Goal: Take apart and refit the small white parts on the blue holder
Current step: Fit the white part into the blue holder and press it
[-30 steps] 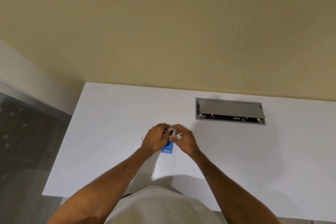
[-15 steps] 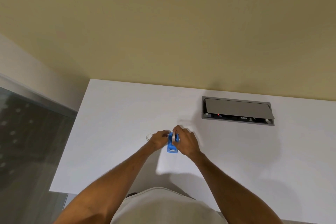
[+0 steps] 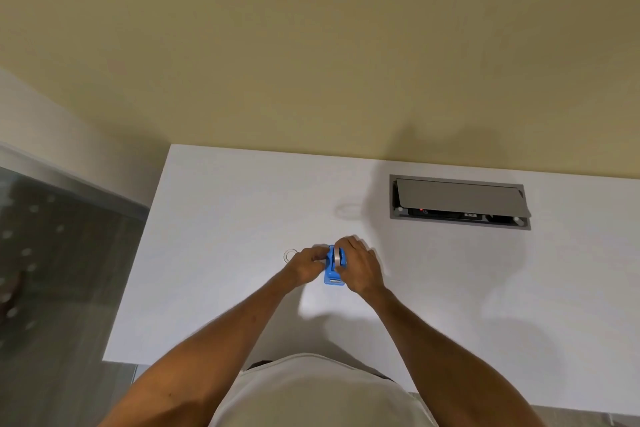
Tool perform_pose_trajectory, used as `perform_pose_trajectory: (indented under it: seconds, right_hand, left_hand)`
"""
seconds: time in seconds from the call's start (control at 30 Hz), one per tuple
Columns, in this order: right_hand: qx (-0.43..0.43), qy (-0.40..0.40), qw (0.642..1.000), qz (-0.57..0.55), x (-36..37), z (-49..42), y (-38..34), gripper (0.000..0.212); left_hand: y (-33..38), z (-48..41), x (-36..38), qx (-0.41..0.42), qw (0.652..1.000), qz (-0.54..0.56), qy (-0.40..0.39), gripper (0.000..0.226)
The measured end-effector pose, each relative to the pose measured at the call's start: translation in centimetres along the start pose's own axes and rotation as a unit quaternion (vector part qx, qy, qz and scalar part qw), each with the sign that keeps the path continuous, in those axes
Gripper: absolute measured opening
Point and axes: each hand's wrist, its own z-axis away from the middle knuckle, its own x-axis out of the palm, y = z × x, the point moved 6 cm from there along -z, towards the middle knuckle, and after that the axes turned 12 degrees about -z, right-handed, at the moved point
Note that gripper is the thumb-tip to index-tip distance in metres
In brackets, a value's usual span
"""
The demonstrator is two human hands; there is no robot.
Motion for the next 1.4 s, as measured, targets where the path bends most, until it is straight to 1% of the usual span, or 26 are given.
perform_pose_trajectory:
  seconds: [0.17,0.3,0.63,0.8,1.0,1.2,1.3,1.4]
  right_hand:
    - [0.018,0.002,0.999,-0.038,0.2,0.1,0.2,0.044]
    - [0.028,0.012,0.997,-0.066,0.2,0.0,0.4,0.04]
    - [0.017,0.022,0.995,-0.091,0.9,-0.5,1.4,0.044]
    - [0.021,0.015,0.996,-0.083,1.1,-0.7,1.6,0.047]
    - [0.009,0.0,0.999,-0.054,1.0,-0.7,1.5,0.046]
    - [0.013,0.01,0.999,-0.033,0.9,-0.5,1.1,0.044]
    - [0.014,0.018,0.999,-0.035,1.0,-0.2,0.9,0.045]
    - [0.004,0.021,1.0,-0.012,1.2,0.1,1.2,0.045]
  left_hand:
    - [-0.3,-0.1,0.1,0.004,1.0,0.003,0.009,0.048]
    - [-0.4,-0.3,0.2,0.005,1.0,0.01,0.015,0.045]
    - [-0.6,-0.8,0.2,0.01,0.999,0.03,0.018,0.04]
    - [-0.8,-0.9,0.0,0.016,0.999,0.025,0.025,0.038]
    - [-0.8,-1.2,-0.1,0.026,0.999,0.019,0.035,0.038]
    - [-0.9,-1.2,-0.1,0.025,0.999,0.013,0.034,0.038]
    - [-0.7,-1.1,-0.1,0.021,0.999,-0.005,0.037,0.035]
    - [-0.6,-1.3,-0.1,0.019,0.997,-0.037,0.06,0.03]
